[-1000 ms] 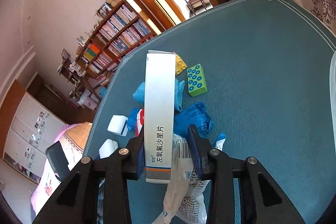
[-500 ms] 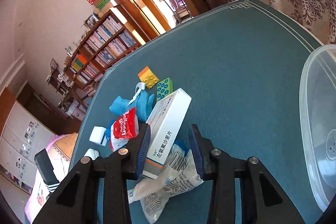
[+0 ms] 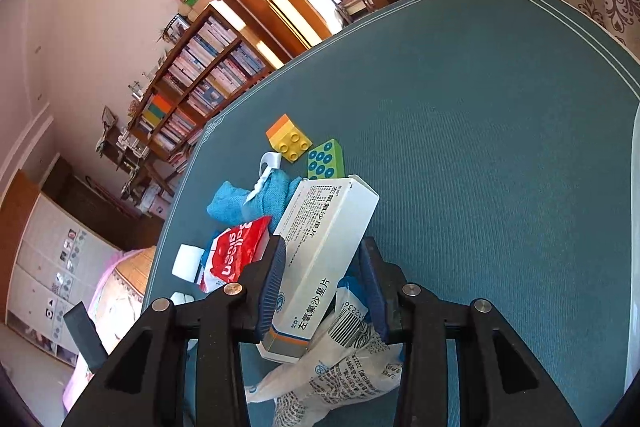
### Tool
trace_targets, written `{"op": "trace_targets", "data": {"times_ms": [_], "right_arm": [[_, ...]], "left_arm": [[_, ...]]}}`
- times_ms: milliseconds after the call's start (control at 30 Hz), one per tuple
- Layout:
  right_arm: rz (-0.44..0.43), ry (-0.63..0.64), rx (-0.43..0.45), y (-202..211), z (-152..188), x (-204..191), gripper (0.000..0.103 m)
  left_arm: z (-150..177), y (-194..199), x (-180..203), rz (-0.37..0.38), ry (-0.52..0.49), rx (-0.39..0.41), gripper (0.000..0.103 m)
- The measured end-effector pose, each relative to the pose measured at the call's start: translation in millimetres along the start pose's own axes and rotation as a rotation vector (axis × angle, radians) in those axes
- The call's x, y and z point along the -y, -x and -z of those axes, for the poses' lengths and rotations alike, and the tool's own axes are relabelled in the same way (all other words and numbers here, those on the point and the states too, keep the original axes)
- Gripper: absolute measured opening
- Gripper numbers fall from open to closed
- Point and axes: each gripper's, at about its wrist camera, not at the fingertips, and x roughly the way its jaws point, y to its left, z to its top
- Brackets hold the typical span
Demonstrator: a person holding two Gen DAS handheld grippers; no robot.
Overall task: Organize objects
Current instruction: 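Carry the medicine box with the right tool into the clear bowl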
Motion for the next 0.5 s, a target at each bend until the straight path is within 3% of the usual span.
{"op": "trace_targets", "data": {"times_ms": [167, 500], "right_arm": [[-0.069, -0.029, 0.022, 7.3, -3.9, -3.3, 0.023], [-0.125, -0.067, 0.082, 49.3, -3.3, -0.3, 0.021]], "left_arm": [[-1.3, -0.4, 0.1, 0.001, -0.003, 0.001, 0.066], [-2.8, 7.2, 3.2, 0.004, -0.014, 0.017, 0.066]]}}
